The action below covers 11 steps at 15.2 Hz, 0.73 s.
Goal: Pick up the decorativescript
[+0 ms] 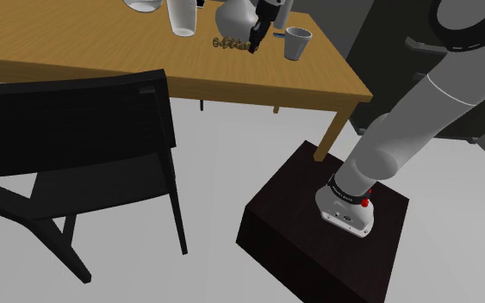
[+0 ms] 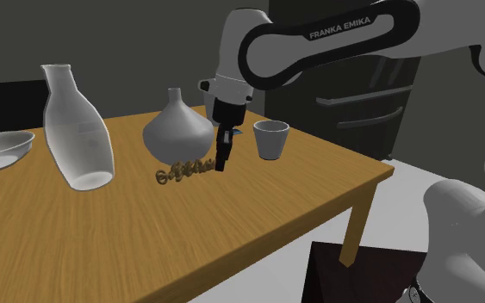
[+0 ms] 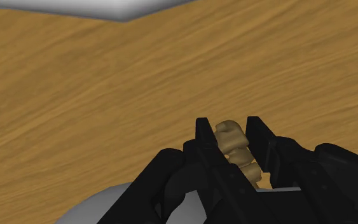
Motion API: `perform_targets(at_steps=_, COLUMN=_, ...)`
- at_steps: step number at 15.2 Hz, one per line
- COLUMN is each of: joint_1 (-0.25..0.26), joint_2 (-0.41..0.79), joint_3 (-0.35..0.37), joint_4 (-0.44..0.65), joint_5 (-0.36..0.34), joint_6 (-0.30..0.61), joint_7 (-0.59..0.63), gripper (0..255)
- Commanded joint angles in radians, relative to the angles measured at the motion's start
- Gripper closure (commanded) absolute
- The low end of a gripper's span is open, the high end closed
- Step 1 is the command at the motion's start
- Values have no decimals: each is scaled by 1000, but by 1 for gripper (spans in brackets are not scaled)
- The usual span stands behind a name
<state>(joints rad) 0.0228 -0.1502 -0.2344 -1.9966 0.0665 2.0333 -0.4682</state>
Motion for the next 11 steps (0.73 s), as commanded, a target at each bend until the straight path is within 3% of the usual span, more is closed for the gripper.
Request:
perform_targets(at_steps=1, joint_1=2, joint_2=6, joint_3=3, joint_4=-3, joint_5=2, joint_6=-3, joint_7=0, gripper=255)
perform_targets(at_steps=11, joint_1=4, joint_2=2, joint_3=4, joint_4=109, joint_5=-2, joint_6=-118, joint_7=12, gripper=255)
